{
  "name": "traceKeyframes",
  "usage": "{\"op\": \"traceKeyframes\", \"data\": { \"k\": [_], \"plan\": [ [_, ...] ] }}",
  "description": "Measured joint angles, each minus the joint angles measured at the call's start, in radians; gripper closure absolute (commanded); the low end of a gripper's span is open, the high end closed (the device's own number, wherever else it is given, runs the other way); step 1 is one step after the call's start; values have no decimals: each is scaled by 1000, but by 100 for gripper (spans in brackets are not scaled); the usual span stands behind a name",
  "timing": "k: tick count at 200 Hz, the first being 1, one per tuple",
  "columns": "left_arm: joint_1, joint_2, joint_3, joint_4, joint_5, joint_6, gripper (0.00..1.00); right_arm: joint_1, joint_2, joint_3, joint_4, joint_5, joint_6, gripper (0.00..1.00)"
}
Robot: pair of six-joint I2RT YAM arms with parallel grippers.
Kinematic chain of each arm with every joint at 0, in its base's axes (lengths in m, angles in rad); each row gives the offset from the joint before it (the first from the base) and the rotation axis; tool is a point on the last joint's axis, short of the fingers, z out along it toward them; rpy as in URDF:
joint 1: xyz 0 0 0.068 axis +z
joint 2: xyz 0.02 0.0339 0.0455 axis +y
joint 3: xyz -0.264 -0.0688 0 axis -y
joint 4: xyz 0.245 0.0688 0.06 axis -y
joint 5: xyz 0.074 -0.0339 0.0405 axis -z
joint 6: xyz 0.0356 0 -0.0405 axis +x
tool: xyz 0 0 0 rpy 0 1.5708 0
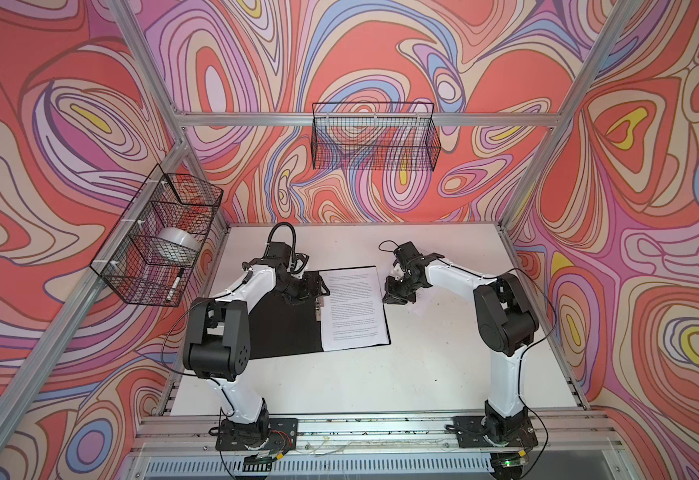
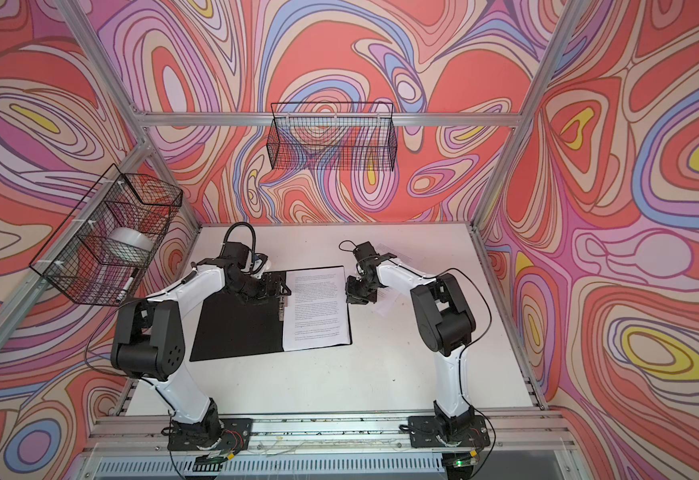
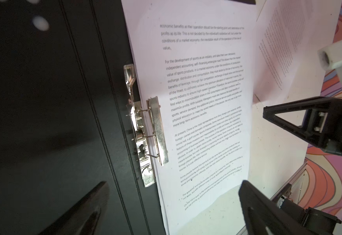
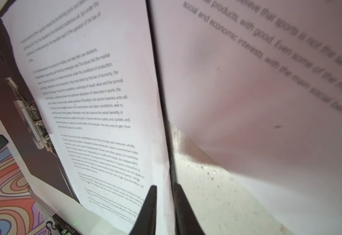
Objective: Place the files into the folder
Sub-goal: 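Raise both grippers and move them toward the loose sheets farther away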
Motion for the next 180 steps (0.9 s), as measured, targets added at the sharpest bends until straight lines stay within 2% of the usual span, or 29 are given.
{"op": "traceKeyframes", "data": {
  "k": [41,87,153,180],
  "plan": [
    [0,-54,161,-91,-34,74,0,-10,-74,-4,-31,105,-4,76],
    [-53,-9,402,-174,-29,137,0,-108,-71,7,-16,204,-34,77],
    [-198,54,431,-201,-29,151,0,-117,61,143,-45,334,-147,76],
    [-247,130,517,-207,-29,150,0,-123,68,145,-50,369,-154,73]
  ]
}}
